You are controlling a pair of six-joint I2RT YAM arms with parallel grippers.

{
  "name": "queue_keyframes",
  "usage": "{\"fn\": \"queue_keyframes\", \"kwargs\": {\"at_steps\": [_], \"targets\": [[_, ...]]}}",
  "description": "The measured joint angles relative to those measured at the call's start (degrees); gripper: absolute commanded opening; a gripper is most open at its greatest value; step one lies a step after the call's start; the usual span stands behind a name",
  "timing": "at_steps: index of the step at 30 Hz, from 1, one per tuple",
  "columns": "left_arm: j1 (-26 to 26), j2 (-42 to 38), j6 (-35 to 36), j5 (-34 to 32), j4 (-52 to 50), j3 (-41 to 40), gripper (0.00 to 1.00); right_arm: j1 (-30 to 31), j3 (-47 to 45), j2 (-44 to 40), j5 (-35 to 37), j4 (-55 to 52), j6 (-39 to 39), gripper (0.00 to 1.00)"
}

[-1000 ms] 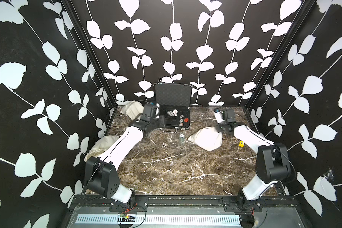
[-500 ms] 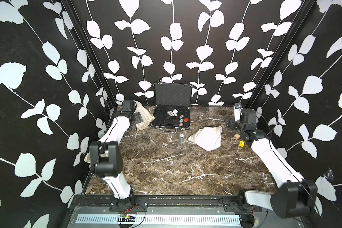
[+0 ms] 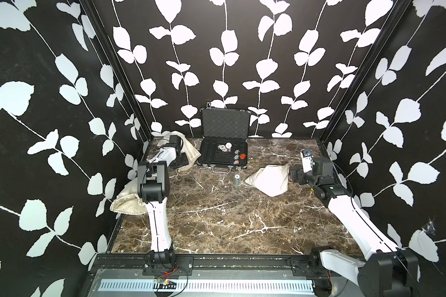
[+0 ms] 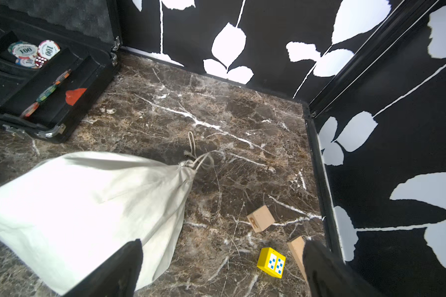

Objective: Close the soil bag
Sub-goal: Pick up the soil bag at the corner of the board.

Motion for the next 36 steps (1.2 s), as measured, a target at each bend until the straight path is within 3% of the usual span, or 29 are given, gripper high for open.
{"fn": "queue_keyframes", "kwargs": {"at_steps": [1, 2, 6, 10, 20, 28, 36], "targets": [[0.1, -0.1, -0.1, 0.5, 0.3, -0.4, 0.02, 0.0, -0.2, 0.0, -0.1, 0.0, 0.0, 1.00], [0.2, -0.4, -0.1, 0.7, 0.9, -1.1, 0.00, 0.0, -0.3, -0.1, -0.2, 0.0, 0.2, 1.00], [0.2, -4.3, -0.1, 0.7, 2.3, -6.3, 0.00, 0.0, -0.5, -1.0, -0.8, -0.2, 0.6, 0.99], [0.2, -13.6, 0.9, 0.3, 1.6, -12.1, 0.00, 0.8, -0.5, -3.1, -3.0, -0.3, 1.0, 1.00], [-3.4, -38.0, 10.0, -3.0, -6.4, -7.7, 0.00, 7.8, -0.9, -7.1, -4.2, -0.7, 1.0, 1.00], [-15.6, -46.3, 15.1, -1.4, -17.9, -3.6, 0.00, 11.5, -2.1, -12.5, -4.6, -1.6, -0.3, 1.00], [-35.7, -47.7, 15.4, 2.0, -22.6, -3.4, 0.00, 14.0, -6.4, -17.8, -8.1, -1.8, -1.8, 0.98]]}}
